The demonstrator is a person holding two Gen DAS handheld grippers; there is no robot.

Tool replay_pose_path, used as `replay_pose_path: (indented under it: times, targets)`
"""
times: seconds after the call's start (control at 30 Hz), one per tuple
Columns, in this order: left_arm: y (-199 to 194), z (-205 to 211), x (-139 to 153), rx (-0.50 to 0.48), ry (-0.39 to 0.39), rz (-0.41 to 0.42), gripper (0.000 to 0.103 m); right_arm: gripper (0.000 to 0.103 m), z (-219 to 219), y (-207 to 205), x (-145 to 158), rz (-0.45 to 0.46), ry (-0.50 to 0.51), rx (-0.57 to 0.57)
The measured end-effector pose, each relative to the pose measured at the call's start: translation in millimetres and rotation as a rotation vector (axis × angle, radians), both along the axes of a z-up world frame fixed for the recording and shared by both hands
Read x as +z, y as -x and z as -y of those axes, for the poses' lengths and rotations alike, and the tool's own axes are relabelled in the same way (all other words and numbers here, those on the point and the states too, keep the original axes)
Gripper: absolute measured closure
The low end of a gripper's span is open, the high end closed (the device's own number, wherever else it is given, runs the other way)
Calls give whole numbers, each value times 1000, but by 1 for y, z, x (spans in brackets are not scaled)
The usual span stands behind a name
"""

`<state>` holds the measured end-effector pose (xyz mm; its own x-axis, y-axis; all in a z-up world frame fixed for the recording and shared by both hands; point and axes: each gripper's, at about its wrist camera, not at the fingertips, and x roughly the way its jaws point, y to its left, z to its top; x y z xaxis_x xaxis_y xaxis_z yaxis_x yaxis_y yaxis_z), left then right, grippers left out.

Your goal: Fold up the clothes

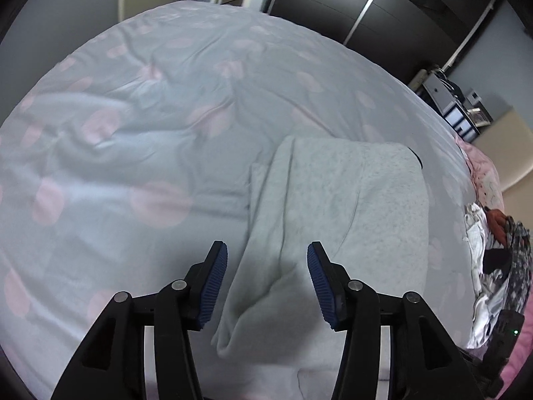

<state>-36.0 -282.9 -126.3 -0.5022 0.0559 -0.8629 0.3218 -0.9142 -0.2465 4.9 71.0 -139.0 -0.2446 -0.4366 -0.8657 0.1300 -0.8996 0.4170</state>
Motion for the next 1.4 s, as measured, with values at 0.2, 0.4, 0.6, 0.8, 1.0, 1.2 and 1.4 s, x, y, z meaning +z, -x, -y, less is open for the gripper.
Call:
replay_pose_path:
  times: [0.2,0.4,0.6,0.8,1.0,1.2,1.4]
  targets:
    - [43,7,-14,-68,-68,-43,51,77,-2,17,-10,8,11,3]
    - [68,20,-44,-48,-95,1,51,77,2,41,-14,5,37,-15]
    - [86,28,-64,-82,-216,18,41,77,10,78,-13,-11,87,-39]
    - [102,37,-81,-108,-346,31,31,77,14,110,-17,-16,120,-45]
    - [107,33,-79,-125,-354,10,30,58,4,135,-29,5,207,-96]
    - [111,23,-75,-155,-329,-16,42,43,7,166,-55,97,364,-146]
    - [112,20,-71,-168,-301,-29,53,42,14,182,-79,150,408,-154]
